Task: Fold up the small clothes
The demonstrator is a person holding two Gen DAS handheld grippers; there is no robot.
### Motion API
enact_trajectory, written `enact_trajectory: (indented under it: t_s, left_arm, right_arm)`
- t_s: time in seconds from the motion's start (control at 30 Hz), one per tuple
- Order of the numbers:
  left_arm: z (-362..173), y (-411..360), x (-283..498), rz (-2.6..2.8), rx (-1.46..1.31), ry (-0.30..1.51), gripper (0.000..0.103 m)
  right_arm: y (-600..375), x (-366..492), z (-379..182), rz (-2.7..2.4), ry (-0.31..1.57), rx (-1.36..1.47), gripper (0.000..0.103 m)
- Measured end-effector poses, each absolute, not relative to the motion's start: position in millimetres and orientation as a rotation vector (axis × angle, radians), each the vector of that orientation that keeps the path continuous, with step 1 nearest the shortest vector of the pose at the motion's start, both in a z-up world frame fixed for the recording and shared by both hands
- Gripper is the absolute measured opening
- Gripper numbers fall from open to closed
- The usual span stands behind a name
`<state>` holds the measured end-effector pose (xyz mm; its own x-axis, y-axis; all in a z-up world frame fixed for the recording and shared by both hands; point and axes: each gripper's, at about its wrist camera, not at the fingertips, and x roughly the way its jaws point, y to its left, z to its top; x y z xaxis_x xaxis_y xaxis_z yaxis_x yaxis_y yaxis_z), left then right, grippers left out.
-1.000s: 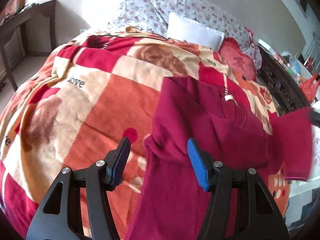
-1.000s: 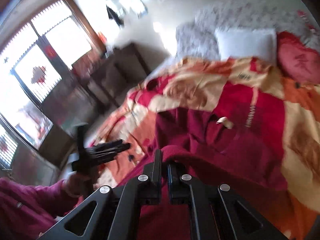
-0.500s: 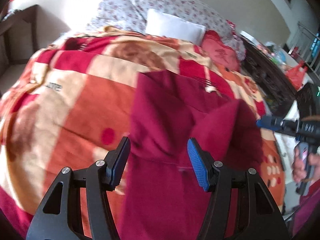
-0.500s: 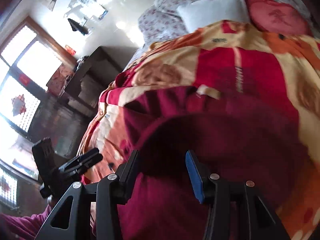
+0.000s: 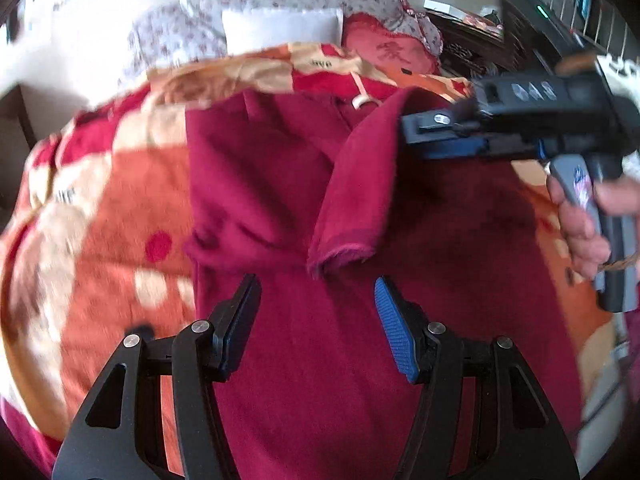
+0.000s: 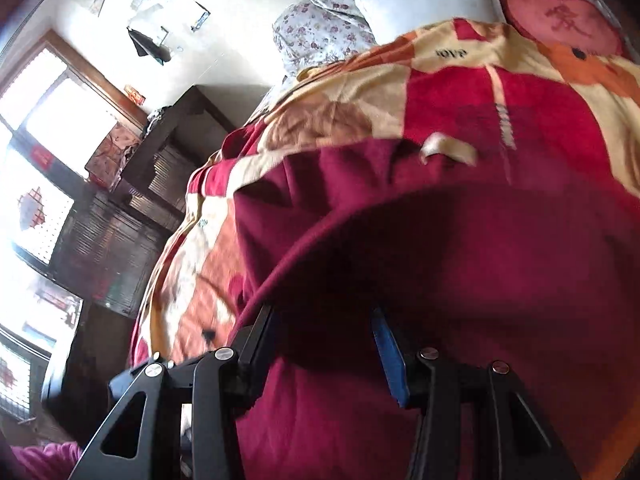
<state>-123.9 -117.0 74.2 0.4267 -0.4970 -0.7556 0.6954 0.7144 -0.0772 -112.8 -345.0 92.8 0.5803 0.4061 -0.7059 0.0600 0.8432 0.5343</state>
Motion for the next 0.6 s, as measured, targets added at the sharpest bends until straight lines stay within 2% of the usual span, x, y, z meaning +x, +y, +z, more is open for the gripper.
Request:
enact_trajectory:
  t_s: [0.33,0.5,0.53,0.57,0.6]
  left_arm:
    - [68,-142,-70,-0.722,0.189,0.834,0.059]
    - [67,-146,-60,-0.734,0.152,0.860,0.058]
    - [67,-146,-58,-0.744,0.140,0.867,0.044]
    - [68,-147,-58,-0.763,0.130,0.880,0.018]
    - [69,-151,-55,-0.792,0.131,0.915,0.011]
  right_arm:
    - [-355,-107,96,0.186,0.937,0.565,0.046]
    - [-372,-148,109,0.124,0.871,0.555,0.046]
    - [-376,-160,113,0.106,0.847,0.544,0.046]
    - [-382,-179,118,0.067,0.814,0.528,0.046]
    - [-388,-196,121,0.028,0.790,0.516,0.046]
